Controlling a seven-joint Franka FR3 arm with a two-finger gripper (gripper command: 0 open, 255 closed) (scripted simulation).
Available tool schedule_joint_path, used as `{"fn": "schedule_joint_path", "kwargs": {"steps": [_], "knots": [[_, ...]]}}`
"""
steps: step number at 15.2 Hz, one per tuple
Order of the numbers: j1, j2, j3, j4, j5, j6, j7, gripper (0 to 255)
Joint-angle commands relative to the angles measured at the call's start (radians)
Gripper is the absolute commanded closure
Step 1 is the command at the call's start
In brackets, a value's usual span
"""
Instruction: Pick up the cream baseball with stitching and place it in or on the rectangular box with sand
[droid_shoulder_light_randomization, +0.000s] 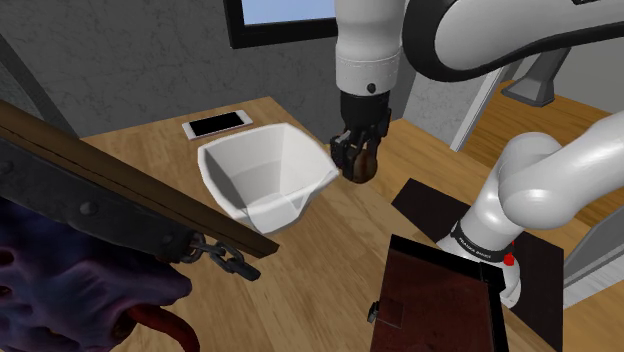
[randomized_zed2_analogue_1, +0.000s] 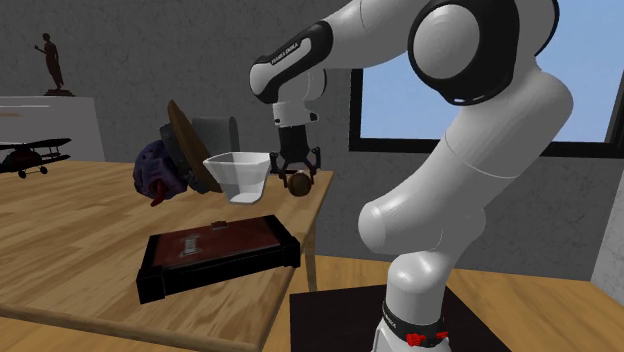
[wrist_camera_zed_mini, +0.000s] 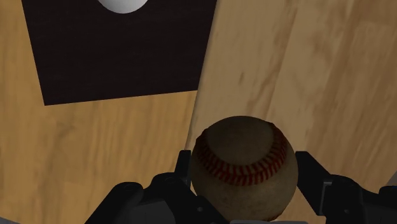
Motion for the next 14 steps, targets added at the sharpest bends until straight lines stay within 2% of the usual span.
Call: {"fn": "schedule_joint_path", "kwargs": {"steps": [1,14], "knots": [[-0.002,0.0,-0.005,0.027,-0.004,-0.028,0.0,255],[-0.014,0.012,-0.033,0.208,-0.028,-0.197,0.0,255]]}}
